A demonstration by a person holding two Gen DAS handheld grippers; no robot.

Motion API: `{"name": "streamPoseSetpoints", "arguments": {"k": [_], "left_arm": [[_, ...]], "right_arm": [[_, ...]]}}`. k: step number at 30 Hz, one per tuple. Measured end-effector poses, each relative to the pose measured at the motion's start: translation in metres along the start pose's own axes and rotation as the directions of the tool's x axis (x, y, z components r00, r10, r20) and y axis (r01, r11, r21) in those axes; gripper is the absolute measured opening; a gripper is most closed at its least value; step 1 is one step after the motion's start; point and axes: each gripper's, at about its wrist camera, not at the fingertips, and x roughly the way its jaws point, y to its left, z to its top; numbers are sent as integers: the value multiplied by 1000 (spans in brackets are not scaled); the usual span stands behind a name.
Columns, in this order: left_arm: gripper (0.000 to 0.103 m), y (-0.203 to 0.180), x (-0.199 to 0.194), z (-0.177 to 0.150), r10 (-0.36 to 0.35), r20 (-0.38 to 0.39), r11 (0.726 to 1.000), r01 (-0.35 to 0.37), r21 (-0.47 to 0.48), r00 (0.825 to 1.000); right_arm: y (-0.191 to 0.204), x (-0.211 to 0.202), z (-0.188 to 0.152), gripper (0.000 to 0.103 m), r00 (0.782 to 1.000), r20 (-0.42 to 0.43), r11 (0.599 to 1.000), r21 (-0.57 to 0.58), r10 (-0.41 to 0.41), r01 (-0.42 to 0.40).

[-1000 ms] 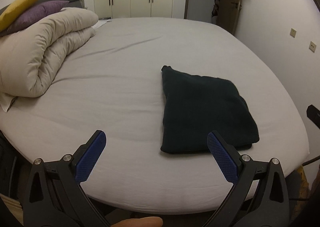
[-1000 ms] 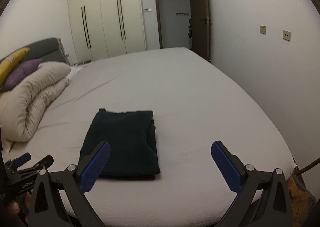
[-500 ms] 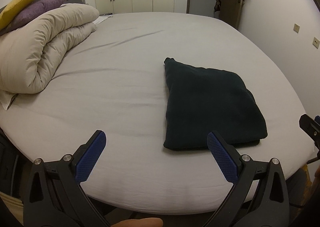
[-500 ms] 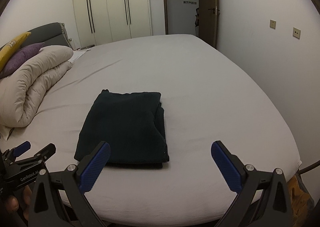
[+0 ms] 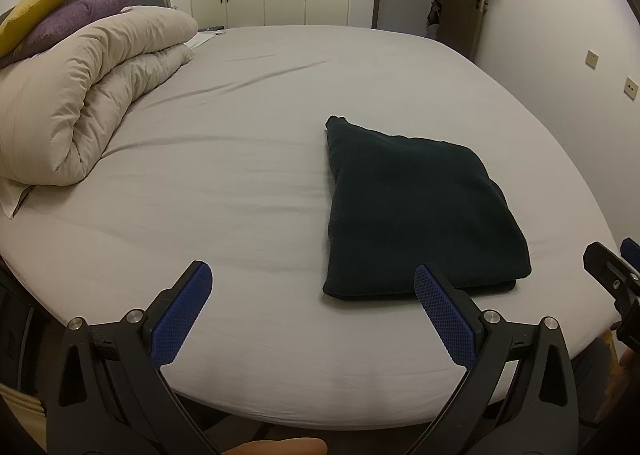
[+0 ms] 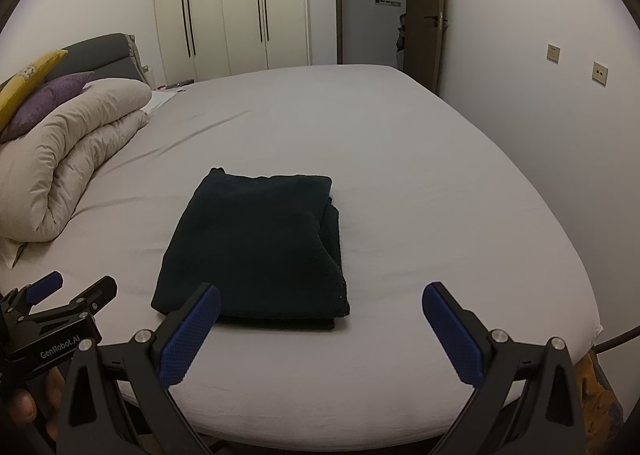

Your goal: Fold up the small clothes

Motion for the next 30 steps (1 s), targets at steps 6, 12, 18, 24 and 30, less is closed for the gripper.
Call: {"name": "streamPoseSetpoints", "arguments": {"k": [6,12,18,24,30], "left_arm": [[103,0,1,0,1,0,1000,-1,1,1000],[103,0,1,1,2,0,1000,-2,0,1000],[103,1,0,1,5,-3,1000,-5,-3,1000],[103,1,-1,1,7,-2,1000,-7,-4,1000],[103,1,-1,1,6,-6,1000,-6,-3,1000]], "right_arm": [[1,0,-1,103,1000,-7,1000,4,-2,2],[2,1,-3,103,1000,-14,1000,3,-3,3],[2,2,-3,103,1000,-15,1000,3,-4,4],[3,3,-4,103,1000,-18,1000,5,-5,5],[3,3,-4,103,1000,-18,1000,5,-5,6]]}}
